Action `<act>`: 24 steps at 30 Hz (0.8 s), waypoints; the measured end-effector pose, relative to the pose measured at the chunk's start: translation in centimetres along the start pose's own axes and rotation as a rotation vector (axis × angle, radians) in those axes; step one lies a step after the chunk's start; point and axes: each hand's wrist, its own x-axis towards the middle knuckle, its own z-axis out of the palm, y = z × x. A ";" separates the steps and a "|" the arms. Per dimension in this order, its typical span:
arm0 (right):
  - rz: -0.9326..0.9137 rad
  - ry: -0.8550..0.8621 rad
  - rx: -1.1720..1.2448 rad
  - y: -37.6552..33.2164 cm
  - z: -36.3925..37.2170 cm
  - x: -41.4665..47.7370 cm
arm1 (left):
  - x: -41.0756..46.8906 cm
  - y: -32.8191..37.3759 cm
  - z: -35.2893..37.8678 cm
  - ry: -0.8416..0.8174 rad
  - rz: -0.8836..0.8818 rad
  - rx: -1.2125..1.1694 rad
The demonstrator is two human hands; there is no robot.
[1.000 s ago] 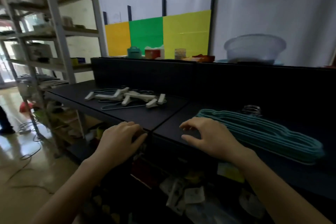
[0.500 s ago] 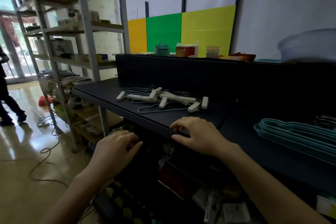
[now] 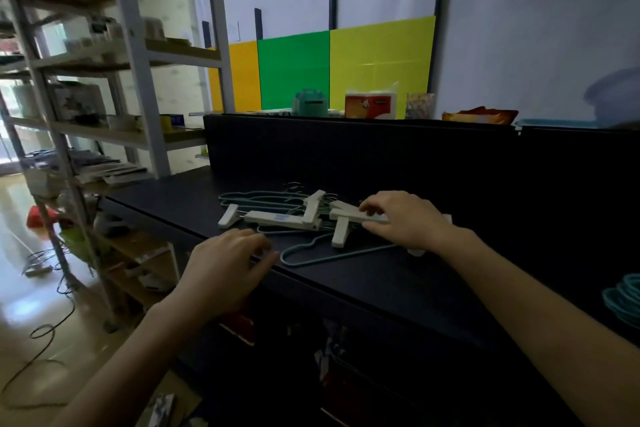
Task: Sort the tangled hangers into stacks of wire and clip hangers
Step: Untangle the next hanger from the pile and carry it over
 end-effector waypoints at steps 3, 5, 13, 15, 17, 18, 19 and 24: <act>0.109 -0.054 -0.045 1.3 0.6 2.0 | 1.8 -1.7 0.9 0.004 0.006 -0.044; 0.158 -0.102 -0.077 2.2 1.2 2.7 | 2.9 -2.6 1.6 -0.006 0.011 -0.067; 0.243 -0.151 -0.009 4.5 2.3 3.8 | 7.5 -5.2 4.5 0.007 0.111 -0.153; 0.252 -0.126 0.006 4.7 2.2 3.9 | 8.8 -5.9 5.0 0.016 0.143 -0.182; 0.270 -0.074 0.032 4.9 1.9 4.1 | 10.1 -6.5 5.3 0.021 0.168 -0.220; 0.284 -0.045 0.031 4.9 1.6 4.1 | 10.8 -6.8 5.4 0.023 0.189 -0.239; 0.304 -0.015 0.019 4.9 1.1 4.0 | 11.6 -7.0 5.5 0.029 0.213 -0.263; 0.441 0.187 -0.009 4.5 -1.3 2.1 | 15.6 -6.5 6.6 0.031 0.346 -0.350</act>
